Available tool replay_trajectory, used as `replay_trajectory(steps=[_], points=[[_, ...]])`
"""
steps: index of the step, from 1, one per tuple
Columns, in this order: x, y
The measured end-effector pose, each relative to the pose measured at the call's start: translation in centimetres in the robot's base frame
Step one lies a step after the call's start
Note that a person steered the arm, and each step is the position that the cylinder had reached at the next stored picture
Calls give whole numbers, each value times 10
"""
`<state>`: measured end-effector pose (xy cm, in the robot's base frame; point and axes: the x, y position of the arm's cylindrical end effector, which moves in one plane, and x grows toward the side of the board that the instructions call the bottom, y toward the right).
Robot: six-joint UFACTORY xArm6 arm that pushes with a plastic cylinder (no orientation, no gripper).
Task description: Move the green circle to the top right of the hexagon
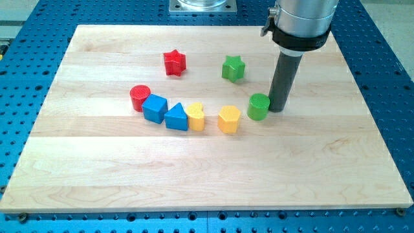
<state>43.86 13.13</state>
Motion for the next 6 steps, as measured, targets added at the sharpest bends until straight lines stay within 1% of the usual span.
replay_trajectory(steps=[1,2,3,4,6], points=[[1,4],[12,2],[12,0],[12,-16],[10,-11]])
